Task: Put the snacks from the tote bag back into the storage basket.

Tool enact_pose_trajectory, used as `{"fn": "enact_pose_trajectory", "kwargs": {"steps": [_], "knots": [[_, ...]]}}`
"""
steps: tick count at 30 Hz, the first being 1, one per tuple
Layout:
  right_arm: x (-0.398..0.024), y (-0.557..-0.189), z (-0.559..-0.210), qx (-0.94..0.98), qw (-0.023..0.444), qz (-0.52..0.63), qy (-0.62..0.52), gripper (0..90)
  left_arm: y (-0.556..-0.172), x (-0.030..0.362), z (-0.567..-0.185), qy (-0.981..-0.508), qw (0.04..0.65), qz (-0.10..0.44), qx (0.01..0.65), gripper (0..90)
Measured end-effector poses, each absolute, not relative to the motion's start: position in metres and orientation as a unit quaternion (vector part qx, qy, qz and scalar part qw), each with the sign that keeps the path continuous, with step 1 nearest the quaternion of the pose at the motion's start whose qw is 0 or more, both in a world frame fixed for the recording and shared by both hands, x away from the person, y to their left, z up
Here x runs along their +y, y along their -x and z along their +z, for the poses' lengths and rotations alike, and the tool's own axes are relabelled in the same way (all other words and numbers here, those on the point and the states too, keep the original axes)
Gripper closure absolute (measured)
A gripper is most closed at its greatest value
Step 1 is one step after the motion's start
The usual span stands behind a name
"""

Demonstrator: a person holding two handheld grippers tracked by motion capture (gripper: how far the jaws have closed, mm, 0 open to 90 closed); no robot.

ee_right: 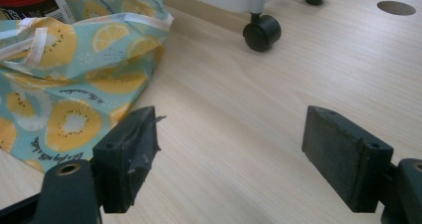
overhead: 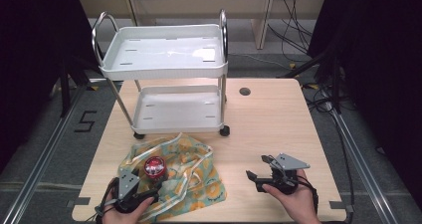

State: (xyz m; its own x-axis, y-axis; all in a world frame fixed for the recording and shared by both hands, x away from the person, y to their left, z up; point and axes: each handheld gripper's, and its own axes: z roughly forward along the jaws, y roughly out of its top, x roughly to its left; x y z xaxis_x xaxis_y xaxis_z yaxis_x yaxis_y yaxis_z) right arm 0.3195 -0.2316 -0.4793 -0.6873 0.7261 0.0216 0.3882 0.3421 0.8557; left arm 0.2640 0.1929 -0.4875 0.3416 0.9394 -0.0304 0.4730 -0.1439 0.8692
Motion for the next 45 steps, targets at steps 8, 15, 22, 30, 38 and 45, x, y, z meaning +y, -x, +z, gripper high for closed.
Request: {"fn": "enact_pose_trajectory", "kwargs": {"steps": [8,15,22,30,38,45], "knots": [[-0.23,-0.316,-0.477,0.795,0.186,0.453,-0.358,22.6,-0.272,0.191,-0.49,-0.701,0.418,0.263,0.515,16.4],[-0.229,-0.317,-0.478,0.796,0.191,0.454,-0.352,22.6,-0.281,0.189,-0.49,-0.703,0.401,0.265,0.524,15.5],[-0.229,-0.317,-0.478,0.796,0.187,0.458,-0.349,22.6,-0.289,0.185,-0.493,-0.71,0.398,0.26,0.52,15.3],[-0.228,-0.317,-0.478,0.799,0.185,0.449,-0.354,22.6,-0.295,0.185,-0.497,-0.703,0.401,0.249,0.532,15.1],[-0.228,-0.316,-0.478,0.803,0.181,0.442,-0.357,22.7,-0.295,0.181,-0.499,-0.7,0.396,0.265,0.532,21.6],[-0.227,-0.315,-0.479,0.799,0.183,0.444,-0.361,22.6,-0.297,0.178,-0.5,-0.697,0.393,0.275,0.533,21.7]]}}
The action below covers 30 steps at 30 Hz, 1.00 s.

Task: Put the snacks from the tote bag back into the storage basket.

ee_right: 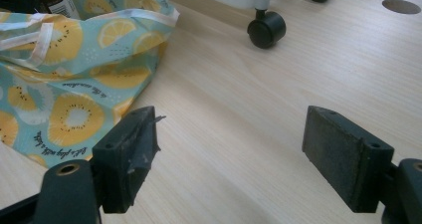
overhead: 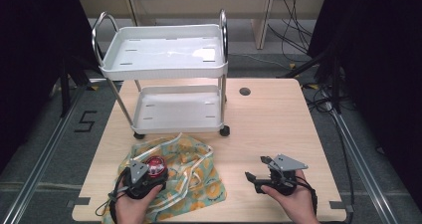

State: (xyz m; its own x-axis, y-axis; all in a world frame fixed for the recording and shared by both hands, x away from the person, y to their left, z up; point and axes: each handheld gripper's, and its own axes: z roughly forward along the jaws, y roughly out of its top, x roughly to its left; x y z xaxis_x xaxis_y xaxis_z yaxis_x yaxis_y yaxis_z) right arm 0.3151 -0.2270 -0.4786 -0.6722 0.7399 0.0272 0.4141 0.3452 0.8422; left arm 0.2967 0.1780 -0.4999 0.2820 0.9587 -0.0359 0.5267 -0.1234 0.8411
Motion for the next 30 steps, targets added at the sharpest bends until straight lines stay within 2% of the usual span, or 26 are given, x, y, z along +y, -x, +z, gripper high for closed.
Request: {"fn": "enact_pose_trajectory", "kwargs": {"steps": [13,23,30], "knots": [[-0.2278,-0.3173,-0.479,0.805,0.186,0.443,-0.349,22.7,-0.2982,0.1773,-0.5035,-0.697,0.39,0.268,0.539,22.9],[-0.228,-0.3174,-0.4791,0.802,0.187,0.446,-0.351,22.6,-0.2948,0.1722,-0.4971,-0.69,0.391,0.292,0.535,23.4],[-0.228,-0.3174,-0.4791,0.802,0.187,0.446,-0.351,22.6,-0.294,0.1728,-0.495,-0.684,0.401,0.29,0.536,23.6]]}}
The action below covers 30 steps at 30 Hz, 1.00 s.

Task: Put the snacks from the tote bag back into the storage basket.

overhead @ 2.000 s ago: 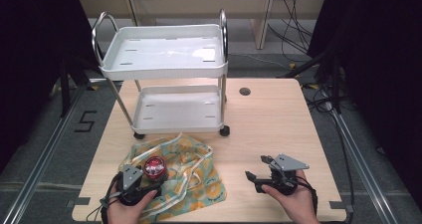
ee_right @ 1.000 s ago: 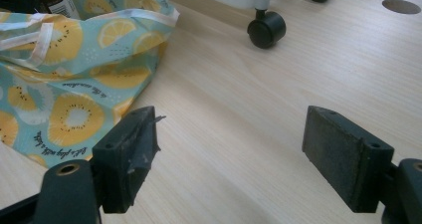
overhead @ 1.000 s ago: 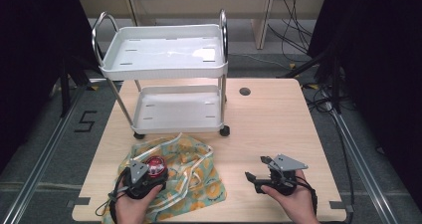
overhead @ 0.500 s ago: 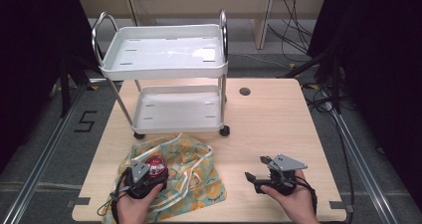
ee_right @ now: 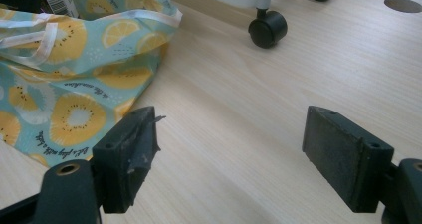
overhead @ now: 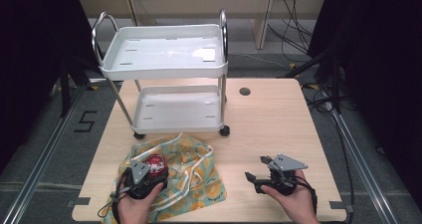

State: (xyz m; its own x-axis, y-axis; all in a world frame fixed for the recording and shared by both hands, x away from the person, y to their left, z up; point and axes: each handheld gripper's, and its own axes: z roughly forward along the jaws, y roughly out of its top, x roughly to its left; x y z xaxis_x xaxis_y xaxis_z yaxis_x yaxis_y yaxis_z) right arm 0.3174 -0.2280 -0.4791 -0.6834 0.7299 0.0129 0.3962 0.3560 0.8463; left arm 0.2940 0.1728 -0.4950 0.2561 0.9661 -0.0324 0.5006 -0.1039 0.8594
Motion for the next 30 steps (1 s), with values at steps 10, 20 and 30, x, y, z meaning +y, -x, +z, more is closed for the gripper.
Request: {"fn": "enact_pose_trajectory", "kwargs": {"steps": [10,20,30], "knots": [[-0.2272,-0.3154,-0.4786,0.8,0.178,0.445,-0.361,22.6,-0.2921,0.1734,-0.4911,-0.678,0.406,0.295,0.537,23.8],[-0.2271,-0.3149,-0.4783,0.8,0.177,0.444,-0.362,22.6,-0.2916,0.1743,-0.4897,-0.675,0.409,0.299,0.536,23.9],[-0.2286,-0.3172,-0.4784,0.8,0.189,0.448,-0.351,22.6,-0.2906,0.1746,-0.4878,-0.67,0.413,0.305,0.536,24.1]]}}
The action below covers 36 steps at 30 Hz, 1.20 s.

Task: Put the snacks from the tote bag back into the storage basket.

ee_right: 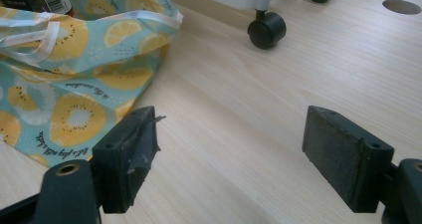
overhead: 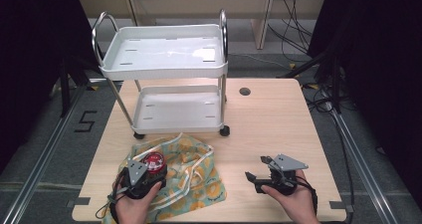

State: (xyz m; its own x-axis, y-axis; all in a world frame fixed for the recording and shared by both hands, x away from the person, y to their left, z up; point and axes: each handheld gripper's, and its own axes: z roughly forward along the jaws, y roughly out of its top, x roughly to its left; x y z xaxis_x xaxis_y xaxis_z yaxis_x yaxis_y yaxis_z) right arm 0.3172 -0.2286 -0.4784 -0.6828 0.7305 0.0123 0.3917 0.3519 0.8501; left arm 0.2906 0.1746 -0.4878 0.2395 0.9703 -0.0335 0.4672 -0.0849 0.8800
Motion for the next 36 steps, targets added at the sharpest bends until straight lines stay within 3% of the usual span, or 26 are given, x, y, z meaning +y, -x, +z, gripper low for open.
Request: {"fn": "enact_pose_trajectory", "kwargs": {"steps": [36], "knots": [[-0.2281,-0.3159,-0.4774,0.8,0.188,0.448,-0.351,22.6,-0.2884,0.1803,-0.4785,-0.653,0.438,0.316,0.531,24.8]]}}
